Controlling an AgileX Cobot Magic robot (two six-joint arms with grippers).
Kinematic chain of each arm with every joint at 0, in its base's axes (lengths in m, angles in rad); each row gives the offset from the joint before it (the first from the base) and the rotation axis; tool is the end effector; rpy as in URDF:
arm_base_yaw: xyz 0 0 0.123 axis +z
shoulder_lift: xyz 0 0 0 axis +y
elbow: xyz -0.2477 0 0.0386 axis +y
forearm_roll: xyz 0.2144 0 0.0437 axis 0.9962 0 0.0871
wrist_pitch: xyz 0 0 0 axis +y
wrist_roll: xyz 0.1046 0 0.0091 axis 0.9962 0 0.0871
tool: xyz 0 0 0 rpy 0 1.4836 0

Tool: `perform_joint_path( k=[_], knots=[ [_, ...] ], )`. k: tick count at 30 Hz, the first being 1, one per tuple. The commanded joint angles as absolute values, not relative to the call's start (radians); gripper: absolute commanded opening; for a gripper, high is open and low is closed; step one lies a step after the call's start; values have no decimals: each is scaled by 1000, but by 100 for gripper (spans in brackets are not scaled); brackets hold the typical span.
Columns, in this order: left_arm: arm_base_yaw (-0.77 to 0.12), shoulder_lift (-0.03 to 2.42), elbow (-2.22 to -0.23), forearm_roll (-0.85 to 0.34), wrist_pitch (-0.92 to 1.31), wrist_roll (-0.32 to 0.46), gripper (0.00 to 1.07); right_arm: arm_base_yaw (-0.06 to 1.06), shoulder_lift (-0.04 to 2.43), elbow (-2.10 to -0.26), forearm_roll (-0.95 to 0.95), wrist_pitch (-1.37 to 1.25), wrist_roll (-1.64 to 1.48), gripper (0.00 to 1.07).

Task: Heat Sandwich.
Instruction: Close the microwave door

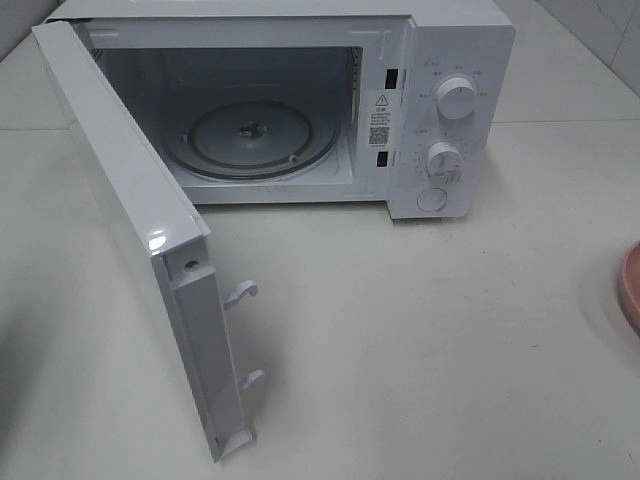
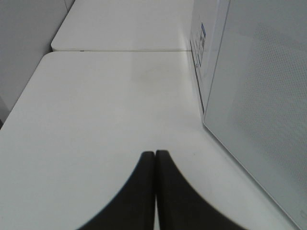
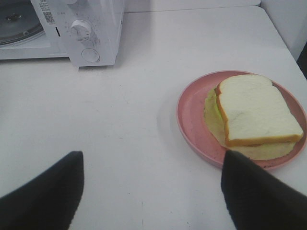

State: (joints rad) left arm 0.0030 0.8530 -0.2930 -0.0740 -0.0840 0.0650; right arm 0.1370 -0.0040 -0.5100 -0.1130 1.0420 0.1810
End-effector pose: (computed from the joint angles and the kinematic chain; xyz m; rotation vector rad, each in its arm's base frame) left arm 0.1681 0.0012 0.2182 -0.0156 1.9598 0.0023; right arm 0.0133 -0.0085 0.2597 0.0490 2.0067 0.0688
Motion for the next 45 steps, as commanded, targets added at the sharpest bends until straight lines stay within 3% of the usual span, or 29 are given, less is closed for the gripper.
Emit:
perform_joint_path(
  k=[1, 5, 9, 19, 36, 45],
  knots=[
    [8, 954, -290, -70, -248, 67, 0, 130, -31, -509, -116, 1043, 177, 76],
    [-12, 1063, -290, -35, -404, 63, 0, 130, -31, -509, -116, 1043, 177, 76],
    [-87, 1186, -290, 35, -555, 60, 0, 130, -31, -509, -116, 1043, 177, 76],
    [-238, 1393, -295, 52, -722, 39, 0, 130, -31, -509, -116, 1043, 177, 76],
    [-448, 1559, -399, 44, -774, 39, 0, 130, -31, -509, -116, 1043, 177, 76],
    [-556, 1625, -497, -40, -768, 40, 0, 130, -31, -509, -116, 1043, 177, 76]
  ],
)
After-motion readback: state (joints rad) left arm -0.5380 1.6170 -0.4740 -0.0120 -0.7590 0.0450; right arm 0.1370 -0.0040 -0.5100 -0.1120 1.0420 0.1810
